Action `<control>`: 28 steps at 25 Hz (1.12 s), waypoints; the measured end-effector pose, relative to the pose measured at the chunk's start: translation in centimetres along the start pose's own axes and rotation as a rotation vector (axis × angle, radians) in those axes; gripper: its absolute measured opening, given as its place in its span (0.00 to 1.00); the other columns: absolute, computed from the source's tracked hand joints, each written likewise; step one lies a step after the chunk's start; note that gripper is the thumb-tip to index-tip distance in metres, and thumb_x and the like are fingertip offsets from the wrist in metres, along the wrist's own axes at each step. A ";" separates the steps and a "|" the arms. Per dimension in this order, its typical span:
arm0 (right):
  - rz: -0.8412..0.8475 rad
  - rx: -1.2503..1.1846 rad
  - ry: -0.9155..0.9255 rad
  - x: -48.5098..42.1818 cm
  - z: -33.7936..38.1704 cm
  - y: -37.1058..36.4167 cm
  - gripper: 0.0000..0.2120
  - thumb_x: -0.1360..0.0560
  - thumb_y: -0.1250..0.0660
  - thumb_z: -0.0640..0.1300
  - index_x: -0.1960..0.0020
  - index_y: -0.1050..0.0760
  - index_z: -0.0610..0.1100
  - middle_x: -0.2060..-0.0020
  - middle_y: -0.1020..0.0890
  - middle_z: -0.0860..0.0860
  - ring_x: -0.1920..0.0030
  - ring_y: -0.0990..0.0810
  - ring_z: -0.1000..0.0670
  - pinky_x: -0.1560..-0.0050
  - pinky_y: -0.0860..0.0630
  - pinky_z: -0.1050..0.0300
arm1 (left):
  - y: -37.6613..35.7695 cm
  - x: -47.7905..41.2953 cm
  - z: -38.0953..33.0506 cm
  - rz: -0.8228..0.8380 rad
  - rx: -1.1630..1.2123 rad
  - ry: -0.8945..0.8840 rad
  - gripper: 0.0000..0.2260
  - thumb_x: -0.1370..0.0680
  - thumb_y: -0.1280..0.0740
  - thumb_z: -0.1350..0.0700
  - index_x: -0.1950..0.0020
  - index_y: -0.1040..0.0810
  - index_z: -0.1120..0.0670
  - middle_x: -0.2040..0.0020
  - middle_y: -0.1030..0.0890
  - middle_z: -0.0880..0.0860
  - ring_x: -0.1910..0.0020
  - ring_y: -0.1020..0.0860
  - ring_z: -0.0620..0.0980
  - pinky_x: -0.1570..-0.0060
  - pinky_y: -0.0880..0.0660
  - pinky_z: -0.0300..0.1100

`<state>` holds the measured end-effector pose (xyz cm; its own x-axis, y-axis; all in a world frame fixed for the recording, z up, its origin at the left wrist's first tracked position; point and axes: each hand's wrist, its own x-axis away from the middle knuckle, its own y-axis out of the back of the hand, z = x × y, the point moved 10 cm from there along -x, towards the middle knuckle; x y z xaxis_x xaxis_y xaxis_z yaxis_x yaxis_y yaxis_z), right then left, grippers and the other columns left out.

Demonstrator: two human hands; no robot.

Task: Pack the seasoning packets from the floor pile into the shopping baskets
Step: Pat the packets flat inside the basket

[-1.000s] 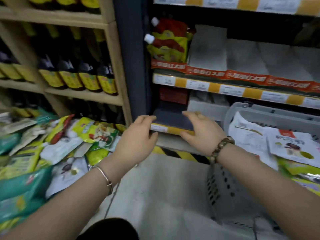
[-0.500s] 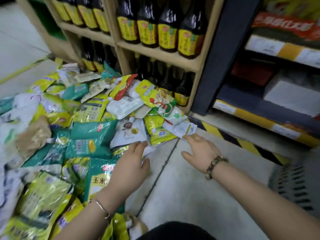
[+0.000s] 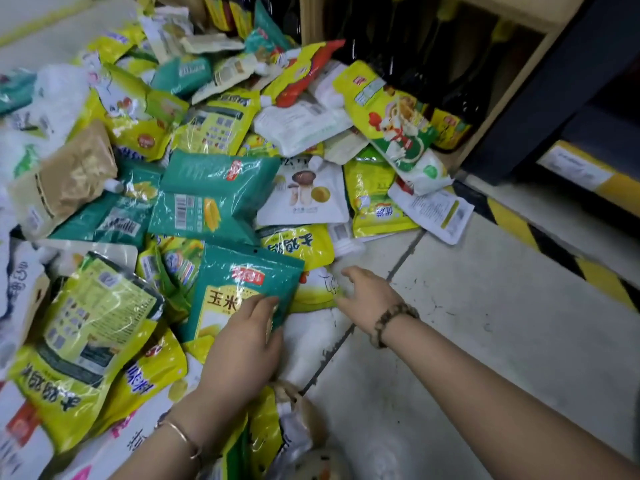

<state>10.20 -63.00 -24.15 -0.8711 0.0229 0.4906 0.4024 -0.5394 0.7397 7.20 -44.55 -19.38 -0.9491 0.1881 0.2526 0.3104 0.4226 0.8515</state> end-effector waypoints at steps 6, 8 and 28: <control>-0.066 -0.485 -0.241 -4.6 -0.4 -4.0 0.29 0.32 0.27 0.49 0.36 0.35 0.45 0.40 0.24 0.47 0.42 0.25 0.44 0.44 0.28 0.53 | -0.6 -0.2 0.7 -0.016 0.043 0.033 0.19 0.22 0.37 0.57 0.31 0.29 0.53 0.31 0.30 0.50 0.35 0.30 0.51 0.44 0.30 0.43; -0.078 -0.529 -0.331 -5.1 -1.0 -5.1 0.29 0.34 0.26 0.53 0.38 0.32 0.46 0.42 0.22 0.48 0.43 0.23 0.44 0.45 0.28 0.52 | -0.5 -0.4 0.7 -0.031 0.067 0.035 0.18 0.22 0.37 0.57 0.32 0.29 0.52 0.32 0.29 0.49 0.36 0.29 0.51 0.44 0.31 0.42; -0.207 -1.403 -0.165 6.6 -11.4 -3.2 0.12 0.35 0.31 0.39 0.52 0.20 0.39 0.58 0.15 0.44 0.58 0.17 0.46 0.56 0.20 0.54 | -6.0 -0.1 -0.9 0.286 0.910 0.346 0.20 0.29 0.28 0.54 0.38 0.25 0.53 0.45 0.19 0.49 0.47 0.21 0.44 0.51 0.28 0.32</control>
<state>-0.08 -70.76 -28.53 -0.7972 0.2462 0.5512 -0.4177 -0.8842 -0.2092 5.36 -47.84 -24.08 -0.7516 0.1821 0.6340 0.3142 0.9439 0.1014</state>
